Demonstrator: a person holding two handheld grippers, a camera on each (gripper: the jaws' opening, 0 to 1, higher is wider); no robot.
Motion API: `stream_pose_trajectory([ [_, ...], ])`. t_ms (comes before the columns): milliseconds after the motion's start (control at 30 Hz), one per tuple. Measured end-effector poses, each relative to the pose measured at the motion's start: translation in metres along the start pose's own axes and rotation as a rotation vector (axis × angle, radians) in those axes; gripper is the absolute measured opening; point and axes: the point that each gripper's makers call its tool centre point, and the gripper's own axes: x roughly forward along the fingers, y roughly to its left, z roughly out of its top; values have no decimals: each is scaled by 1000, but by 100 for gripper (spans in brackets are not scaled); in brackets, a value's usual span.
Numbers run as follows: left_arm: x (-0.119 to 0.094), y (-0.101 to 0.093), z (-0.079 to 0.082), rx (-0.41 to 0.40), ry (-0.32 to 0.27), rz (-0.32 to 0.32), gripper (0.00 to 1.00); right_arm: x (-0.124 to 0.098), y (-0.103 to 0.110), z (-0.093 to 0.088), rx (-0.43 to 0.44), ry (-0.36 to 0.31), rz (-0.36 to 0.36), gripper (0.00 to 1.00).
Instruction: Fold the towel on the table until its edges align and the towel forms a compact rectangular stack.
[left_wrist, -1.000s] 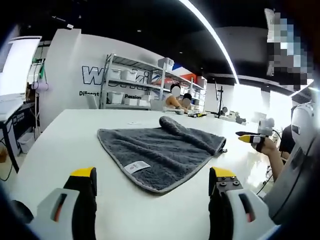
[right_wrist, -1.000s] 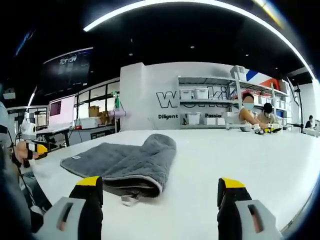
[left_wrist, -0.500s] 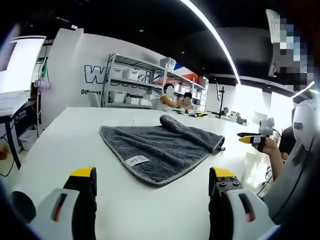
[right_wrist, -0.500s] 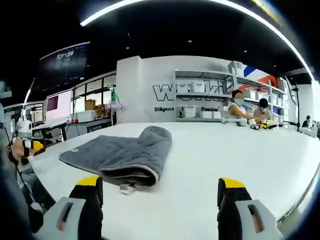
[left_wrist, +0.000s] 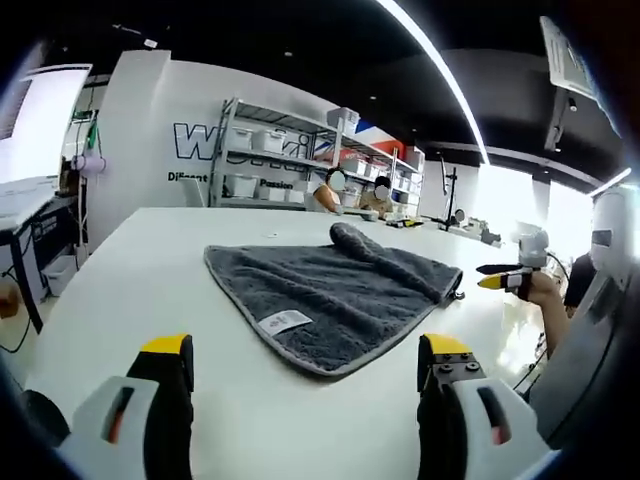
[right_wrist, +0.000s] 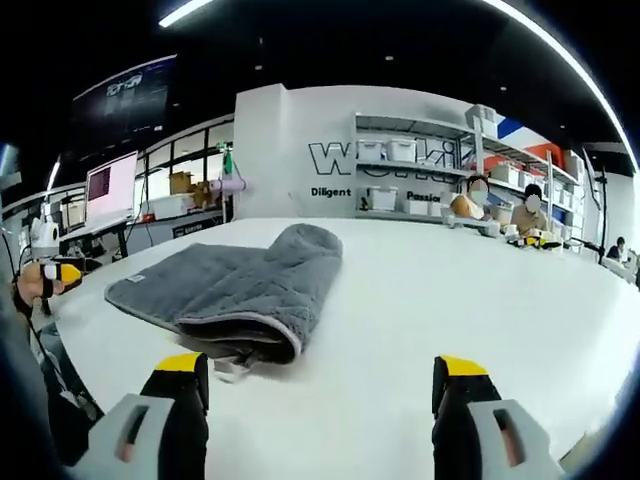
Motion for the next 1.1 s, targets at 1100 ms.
stream_pose_trajectory([
  [1100, 38, -17, 21, 51, 61, -75, 98, 16, 35, 2, 117, -22, 165, 81],
])
